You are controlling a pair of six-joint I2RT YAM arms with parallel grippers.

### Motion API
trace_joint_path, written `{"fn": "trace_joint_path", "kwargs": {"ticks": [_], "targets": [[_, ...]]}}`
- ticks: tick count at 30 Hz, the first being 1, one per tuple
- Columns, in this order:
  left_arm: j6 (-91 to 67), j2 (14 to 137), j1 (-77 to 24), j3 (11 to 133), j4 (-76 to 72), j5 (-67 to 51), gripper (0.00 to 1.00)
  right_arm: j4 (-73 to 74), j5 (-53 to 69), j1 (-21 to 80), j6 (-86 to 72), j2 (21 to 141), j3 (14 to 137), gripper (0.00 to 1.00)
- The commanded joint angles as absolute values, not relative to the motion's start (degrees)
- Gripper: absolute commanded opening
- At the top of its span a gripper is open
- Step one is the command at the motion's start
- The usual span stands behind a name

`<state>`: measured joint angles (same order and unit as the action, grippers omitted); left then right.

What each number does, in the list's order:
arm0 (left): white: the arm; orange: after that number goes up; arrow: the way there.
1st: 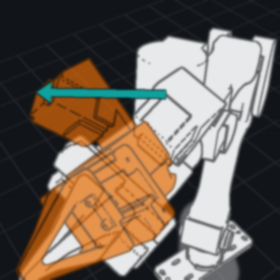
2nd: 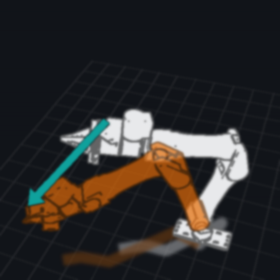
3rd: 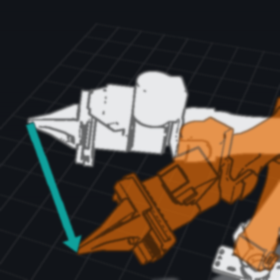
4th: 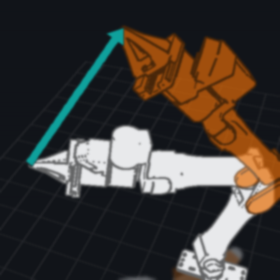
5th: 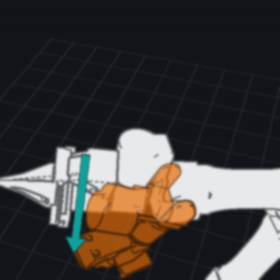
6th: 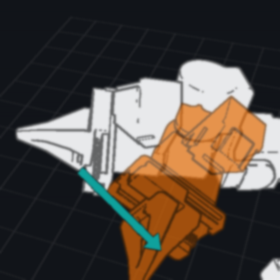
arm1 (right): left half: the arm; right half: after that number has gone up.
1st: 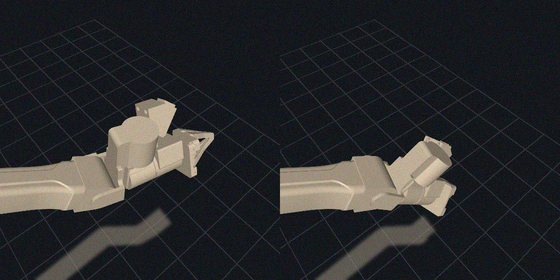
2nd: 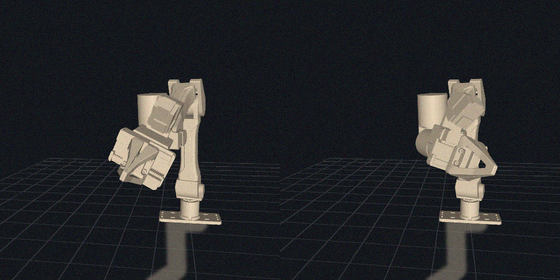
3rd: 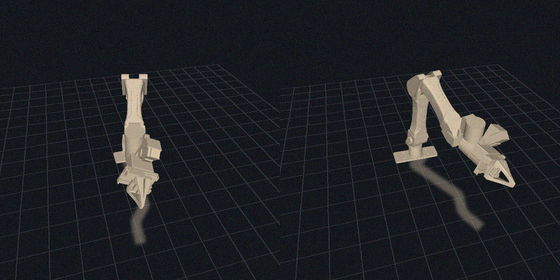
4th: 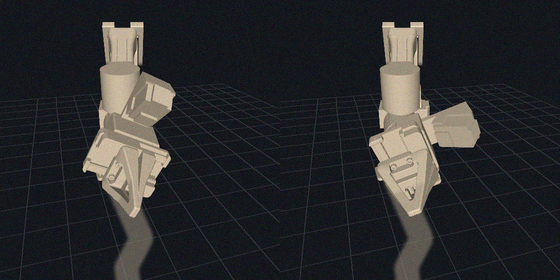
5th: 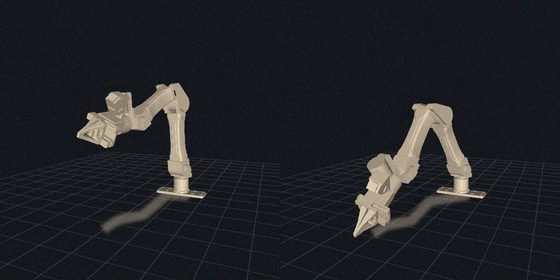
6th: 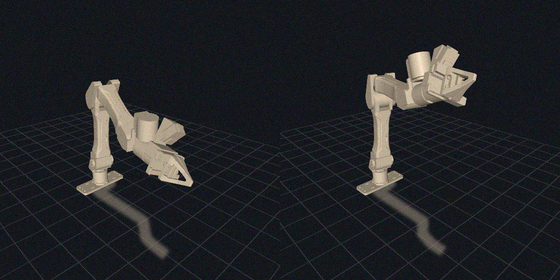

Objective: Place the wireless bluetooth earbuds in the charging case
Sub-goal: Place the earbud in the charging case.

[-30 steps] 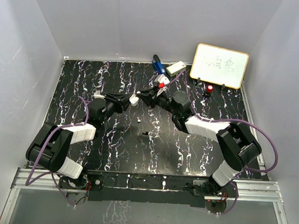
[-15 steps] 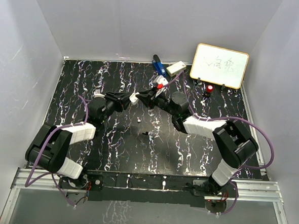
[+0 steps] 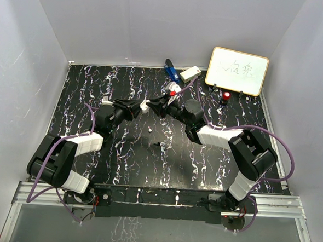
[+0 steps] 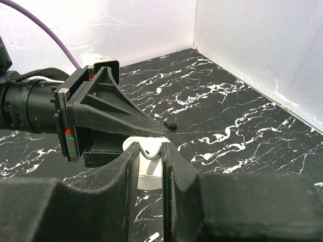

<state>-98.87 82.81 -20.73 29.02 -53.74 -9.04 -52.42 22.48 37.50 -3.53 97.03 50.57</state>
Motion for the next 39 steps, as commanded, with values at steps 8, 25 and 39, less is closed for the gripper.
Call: {"fn": "trace_joint_path", "kwargs": {"ticks": [8, 25, 39], "targets": [[-99.84, 79.87, -20.84, 30.67, -54.75, -10.47, 0.00, -57.21, 22.35, 37.95, -4.31, 98.25, 52.48, 0.00], [-100.11, 79.52, -20.87, 30.76, -55.11, -10.77, 0.00, -57.98, 22.39, 37.93, -4.57, 99.40, 52.66, 0.00], [-100.44, 79.60, -20.92, 30.80, -55.23, -10.59, 0.00, -58.33, 23.11, 37.97, -4.82, 99.40, 52.72, 0.00]]}}
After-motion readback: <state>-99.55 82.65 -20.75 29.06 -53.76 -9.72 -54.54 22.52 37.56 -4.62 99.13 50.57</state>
